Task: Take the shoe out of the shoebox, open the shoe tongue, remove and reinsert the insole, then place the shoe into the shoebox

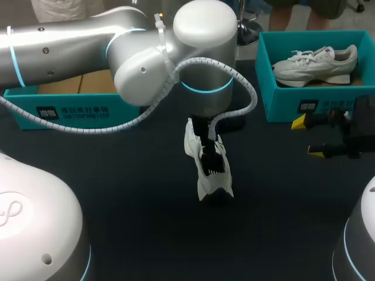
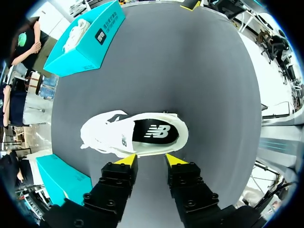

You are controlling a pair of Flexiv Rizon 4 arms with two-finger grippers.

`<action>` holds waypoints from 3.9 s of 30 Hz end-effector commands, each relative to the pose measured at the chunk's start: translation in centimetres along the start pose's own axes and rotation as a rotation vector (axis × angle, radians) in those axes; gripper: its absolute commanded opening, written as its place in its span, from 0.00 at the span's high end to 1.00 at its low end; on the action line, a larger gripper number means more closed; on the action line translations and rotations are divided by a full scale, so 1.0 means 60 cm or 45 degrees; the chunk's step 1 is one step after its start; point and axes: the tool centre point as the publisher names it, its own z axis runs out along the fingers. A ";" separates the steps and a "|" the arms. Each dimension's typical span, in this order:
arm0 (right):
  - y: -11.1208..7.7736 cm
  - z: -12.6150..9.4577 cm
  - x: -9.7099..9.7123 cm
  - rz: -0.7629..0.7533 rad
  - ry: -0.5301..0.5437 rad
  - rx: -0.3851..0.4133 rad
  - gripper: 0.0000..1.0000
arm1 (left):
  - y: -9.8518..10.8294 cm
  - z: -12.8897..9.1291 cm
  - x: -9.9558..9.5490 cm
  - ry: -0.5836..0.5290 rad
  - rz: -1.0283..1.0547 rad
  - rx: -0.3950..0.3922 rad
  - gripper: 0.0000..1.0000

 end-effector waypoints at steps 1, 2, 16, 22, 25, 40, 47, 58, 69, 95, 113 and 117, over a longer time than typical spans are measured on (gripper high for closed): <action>-0.002 0.000 0.000 0.001 -0.005 -0.001 0.00 | 0.004 -0.002 0.035 -0.051 0.012 0.013 0.39; -0.002 0.000 0.000 0.001 -0.005 -0.001 0.00 | 0.003 -0.001 0.043 -0.054 0.010 0.020 0.37; -0.002 0.000 0.000 0.001 -0.005 -0.001 0.00 | -0.004 0.049 0.076 -0.063 -0.006 0.029 0.43; -0.002 0.000 0.000 0.001 -0.005 -0.001 0.00 | -0.018 0.075 0.092 -0.059 -0.043 0.037 0.31; -0.002 0.000 0.000 0.001 -0.005 -0.001 0.00 | -0.024 0.087 0.096 -0.060 -0.050 0.032 0.30; -0.002 0.000 0.000 0.001 -0.005 -0.001 0.00 | -0.050 0.129 0.090 -0.049 -0.022 -0.010 0.37; -0.002 0.000 0.000 0.001 -0.005 -0.001 0.00 | -0.044 0.145 0.094 -0.053 -0.017 -0.030 0.40; -0.002 0.000 0.000 0.001 -0.005 -0.001 0.00 | -0.034 0.163 0.098 -0.030 -0.022 -0.054 0.38; -0.002 0.000 0.000 0.001 -0.005 -0.001 0.00 | -0.032 0.186 0.095 -0.011 -0.024 -0.073 0.40; -0.002 0.000 0.000 0.001 -0.005 -0.001 0.00 | -0.023 0.156 0.113 0.049 0.005 -0.046 1.00; -0.002 0.000 0.000 0.001 -0.005 -0.001 0.00 | -0.006 0.018 0.082 0.099 -0.072 -0.077 1.00; -0.002 0.000 0.000 0.001 -0.005 -0.001 0.00 | -0.004 -0.007 0.075 0.112 -0.079 -0.071 1.00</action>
